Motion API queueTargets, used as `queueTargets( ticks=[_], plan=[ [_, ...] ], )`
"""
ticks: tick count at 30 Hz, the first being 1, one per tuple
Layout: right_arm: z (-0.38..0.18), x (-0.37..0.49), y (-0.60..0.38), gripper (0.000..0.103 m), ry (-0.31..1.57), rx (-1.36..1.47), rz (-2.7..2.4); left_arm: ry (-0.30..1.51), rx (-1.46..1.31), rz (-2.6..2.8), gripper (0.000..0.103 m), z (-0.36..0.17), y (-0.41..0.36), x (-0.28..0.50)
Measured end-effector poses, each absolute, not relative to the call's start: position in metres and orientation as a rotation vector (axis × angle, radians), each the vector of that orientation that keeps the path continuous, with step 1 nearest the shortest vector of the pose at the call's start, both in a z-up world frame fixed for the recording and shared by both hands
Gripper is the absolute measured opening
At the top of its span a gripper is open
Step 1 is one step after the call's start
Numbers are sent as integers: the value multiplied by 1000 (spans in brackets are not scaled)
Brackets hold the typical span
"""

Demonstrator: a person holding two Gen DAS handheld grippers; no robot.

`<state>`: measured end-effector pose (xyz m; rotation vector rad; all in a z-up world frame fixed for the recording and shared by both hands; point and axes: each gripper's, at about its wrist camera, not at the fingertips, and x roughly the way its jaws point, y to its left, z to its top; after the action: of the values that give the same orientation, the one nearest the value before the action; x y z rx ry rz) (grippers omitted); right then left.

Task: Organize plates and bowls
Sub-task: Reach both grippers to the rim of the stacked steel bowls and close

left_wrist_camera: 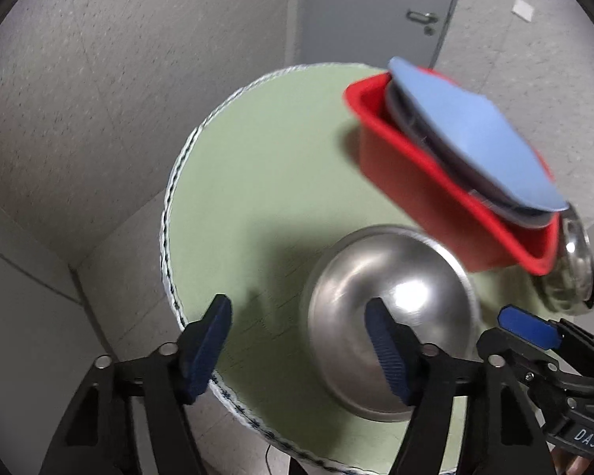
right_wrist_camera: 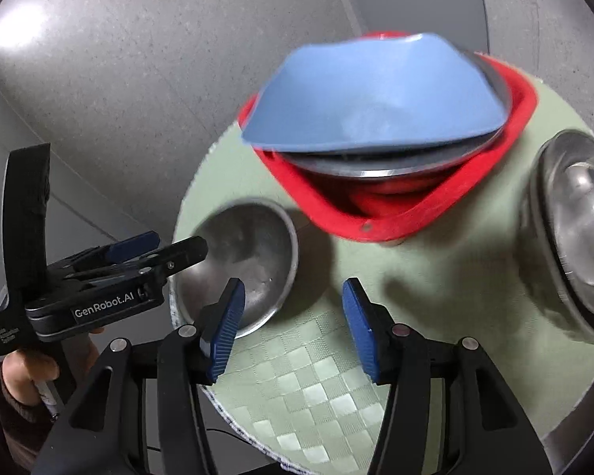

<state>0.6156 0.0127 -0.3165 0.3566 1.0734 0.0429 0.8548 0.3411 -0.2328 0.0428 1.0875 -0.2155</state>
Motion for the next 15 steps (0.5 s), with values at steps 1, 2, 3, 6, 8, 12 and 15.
queueTargets(
  ticks=[1,2,3,6,8,12,15],
  plan=[
    [-322,619,13,53,1076,370,44,1101,42,-220,54,-236,339,857],
    [-327,622,12,53,1081,365,40,1119,38,-228,47,-241,338,858],
    [-331,625,13,53,1088,362,37,1130,33,-239,45,-244,337,859],
    [-339,632,17,53,1104,369,72,1153,40,-264,28,-249,332,859],
    [-345,637,19,44,1122,375,100,1157,34,-293,18,-251,331,861],
    [-349,637,23,27,1135,376,125,1141,51,-308,18,-248,327,861],
    [-345,638,26,26,1129,365,133,1127,38,-311,16,-247,333,863]
  ],
)
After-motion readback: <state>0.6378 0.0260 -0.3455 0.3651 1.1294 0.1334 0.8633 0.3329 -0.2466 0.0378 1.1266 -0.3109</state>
